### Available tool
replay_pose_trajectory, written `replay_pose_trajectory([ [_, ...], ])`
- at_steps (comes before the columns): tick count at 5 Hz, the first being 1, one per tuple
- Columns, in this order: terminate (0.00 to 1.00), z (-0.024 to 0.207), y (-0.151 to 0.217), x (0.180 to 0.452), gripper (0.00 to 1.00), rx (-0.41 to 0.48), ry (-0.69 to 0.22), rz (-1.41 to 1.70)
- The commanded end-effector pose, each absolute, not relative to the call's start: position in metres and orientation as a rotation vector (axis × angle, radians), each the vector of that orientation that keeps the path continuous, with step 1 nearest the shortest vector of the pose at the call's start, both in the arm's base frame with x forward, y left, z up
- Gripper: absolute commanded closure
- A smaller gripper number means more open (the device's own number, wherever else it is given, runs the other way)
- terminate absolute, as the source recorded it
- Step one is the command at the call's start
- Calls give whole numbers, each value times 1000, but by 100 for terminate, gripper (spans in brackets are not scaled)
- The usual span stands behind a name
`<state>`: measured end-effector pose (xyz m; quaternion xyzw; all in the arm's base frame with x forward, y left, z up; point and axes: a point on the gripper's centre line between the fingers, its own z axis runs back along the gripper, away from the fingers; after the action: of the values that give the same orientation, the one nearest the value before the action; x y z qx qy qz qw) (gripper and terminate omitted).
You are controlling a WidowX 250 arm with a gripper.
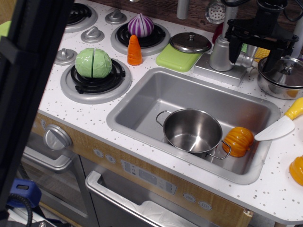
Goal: Turn lever vertical to front
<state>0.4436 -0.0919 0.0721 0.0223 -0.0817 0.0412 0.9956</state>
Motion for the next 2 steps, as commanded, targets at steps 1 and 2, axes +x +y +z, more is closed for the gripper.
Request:
replay_pose_trajectory([
  [1, 0, 72, -92, 444, 0, 45, -164, 83],
  [2, 0, 75, -95, 446, 0, 57, -219, 56],
])
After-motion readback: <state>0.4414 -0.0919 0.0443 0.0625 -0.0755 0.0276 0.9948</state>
